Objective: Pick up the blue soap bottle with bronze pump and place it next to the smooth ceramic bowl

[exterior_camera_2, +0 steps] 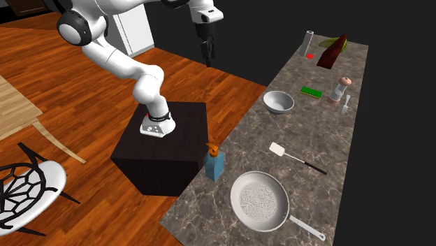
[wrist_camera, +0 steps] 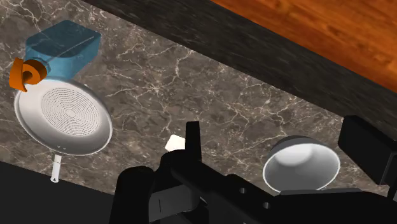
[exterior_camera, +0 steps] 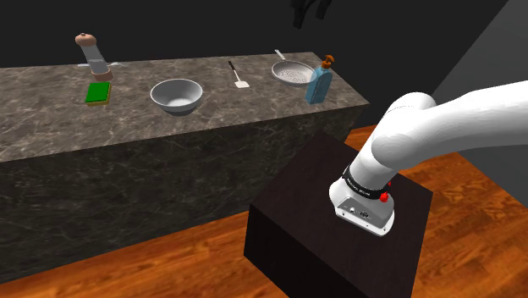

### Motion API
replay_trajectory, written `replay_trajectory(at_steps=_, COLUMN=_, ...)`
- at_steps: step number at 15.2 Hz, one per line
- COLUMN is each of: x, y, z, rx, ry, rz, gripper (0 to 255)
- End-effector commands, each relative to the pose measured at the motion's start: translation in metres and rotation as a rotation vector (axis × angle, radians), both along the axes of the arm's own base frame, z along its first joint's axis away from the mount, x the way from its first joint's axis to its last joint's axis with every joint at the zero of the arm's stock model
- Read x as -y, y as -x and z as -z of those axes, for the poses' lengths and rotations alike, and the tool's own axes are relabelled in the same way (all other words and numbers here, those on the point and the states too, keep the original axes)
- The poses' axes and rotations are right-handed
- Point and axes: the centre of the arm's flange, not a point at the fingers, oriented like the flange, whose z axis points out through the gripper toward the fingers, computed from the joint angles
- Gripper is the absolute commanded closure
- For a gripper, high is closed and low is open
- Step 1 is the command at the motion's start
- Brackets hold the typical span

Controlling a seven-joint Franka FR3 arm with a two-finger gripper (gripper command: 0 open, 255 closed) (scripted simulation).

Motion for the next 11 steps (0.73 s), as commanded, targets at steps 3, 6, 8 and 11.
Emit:
replay_trajectory(at_steps=3, x=0.025, y=-0.002, z=0.011, rx=-0.003, ry=-0.009, rz=0.002, gripper=0)
replay_trajectory(at_steps=6, x=0.063, y=-0.006, z=0.028, rx=-0.007, ry=-0.021, rz=0.005, gripper=0)
replay_trajectory(at_steps=8, x=0.088, y=-0.008, z=0.039, rx=-0.010, ry=-0.030, rz=0.007, gripper=0)
replay_trajectory(at_steps=11, x=0.125, y=-0.011, z=0.057, rx=-0.014, ry=-0.043, rz=0.010, gripper=0)
